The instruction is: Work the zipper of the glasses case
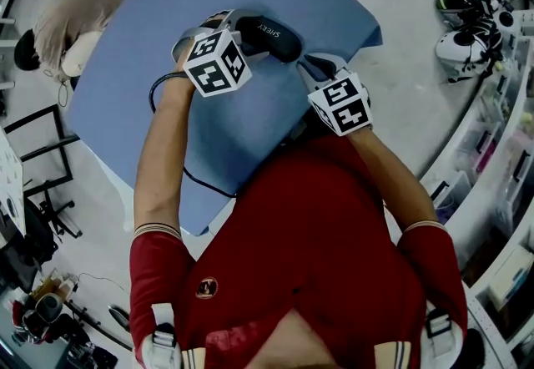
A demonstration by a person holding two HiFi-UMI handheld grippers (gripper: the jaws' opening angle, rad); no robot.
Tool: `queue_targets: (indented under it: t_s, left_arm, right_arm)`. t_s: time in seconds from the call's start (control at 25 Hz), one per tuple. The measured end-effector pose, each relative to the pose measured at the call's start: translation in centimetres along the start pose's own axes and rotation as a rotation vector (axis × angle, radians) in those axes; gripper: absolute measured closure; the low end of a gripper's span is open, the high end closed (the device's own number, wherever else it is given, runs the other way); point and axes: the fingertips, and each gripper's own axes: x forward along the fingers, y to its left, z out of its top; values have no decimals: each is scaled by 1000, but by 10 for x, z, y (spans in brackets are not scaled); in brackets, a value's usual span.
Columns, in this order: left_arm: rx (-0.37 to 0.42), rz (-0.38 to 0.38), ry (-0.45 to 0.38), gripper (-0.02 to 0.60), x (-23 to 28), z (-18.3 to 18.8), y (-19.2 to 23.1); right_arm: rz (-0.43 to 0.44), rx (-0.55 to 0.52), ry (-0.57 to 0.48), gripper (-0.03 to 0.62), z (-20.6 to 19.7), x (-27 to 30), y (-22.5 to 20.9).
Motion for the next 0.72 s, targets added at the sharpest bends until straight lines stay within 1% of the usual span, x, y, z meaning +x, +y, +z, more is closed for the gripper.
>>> queue_targets:
  t_s: [0.16, 0.4, 0.56, 0.64, 0.72]
  left_arm:
    - [-111, 117, -89, 296, -16, 14, 9]
    - [-322, 331, -247, 296, -46, 36, 17]
    - [-486, 499, -352, 299, -72, 52, 22]
    - [-551, 566, -410, 322, -84, 59, 23]
    - [-594, 649, -467, 381, -98, 60, 23]
  right_arm:
    - [36, -56, -107, 528, 25, -8, -6]
    - [125, -126, -293, 551, 72, -16, -13]
    - [192, -144, -407, 566, 95, -22, -22]
    - [226, -129, -458, 576, 104, -27, -26]
    - [275, -116, -505, 585, 114, -31, -23]
